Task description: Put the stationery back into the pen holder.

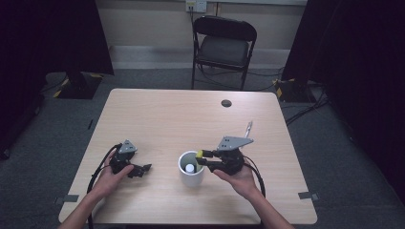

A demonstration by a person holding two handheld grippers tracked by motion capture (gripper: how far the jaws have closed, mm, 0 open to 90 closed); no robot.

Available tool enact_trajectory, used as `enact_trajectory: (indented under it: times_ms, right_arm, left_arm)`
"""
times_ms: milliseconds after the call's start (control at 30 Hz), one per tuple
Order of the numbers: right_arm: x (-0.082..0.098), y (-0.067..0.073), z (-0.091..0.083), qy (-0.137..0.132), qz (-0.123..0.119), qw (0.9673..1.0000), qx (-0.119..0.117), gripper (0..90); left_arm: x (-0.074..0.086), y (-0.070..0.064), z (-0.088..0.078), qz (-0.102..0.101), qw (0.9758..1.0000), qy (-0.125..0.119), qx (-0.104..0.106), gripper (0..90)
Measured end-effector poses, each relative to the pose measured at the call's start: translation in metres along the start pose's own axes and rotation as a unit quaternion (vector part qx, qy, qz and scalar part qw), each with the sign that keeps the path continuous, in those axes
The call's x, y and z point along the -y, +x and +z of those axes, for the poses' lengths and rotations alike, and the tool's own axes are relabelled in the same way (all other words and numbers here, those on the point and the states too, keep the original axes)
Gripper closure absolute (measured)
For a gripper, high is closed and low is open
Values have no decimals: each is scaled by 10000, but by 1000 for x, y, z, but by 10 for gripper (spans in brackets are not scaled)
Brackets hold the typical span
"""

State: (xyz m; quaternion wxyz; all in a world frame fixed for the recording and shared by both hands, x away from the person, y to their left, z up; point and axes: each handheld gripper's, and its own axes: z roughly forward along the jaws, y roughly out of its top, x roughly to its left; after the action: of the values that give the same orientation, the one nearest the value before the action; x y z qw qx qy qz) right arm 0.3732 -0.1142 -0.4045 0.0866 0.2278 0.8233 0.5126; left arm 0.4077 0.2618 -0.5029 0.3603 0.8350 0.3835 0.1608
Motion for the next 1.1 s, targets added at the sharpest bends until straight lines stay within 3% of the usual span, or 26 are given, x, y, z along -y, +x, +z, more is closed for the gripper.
enact_trajectory:
  times_ms: [433, 1100]
  right_arm:
    - [6, -1, -1, 80, 61, 9999, 9, 657]
    - [3, -5, -10, -97, 128, 9999, -12, 567]
  left_arm:
    - [0, 0, 0, 2, 10000, 1, -2, 50]
    - [0, 0, 0, -18, 10000, 1, 7, 49]
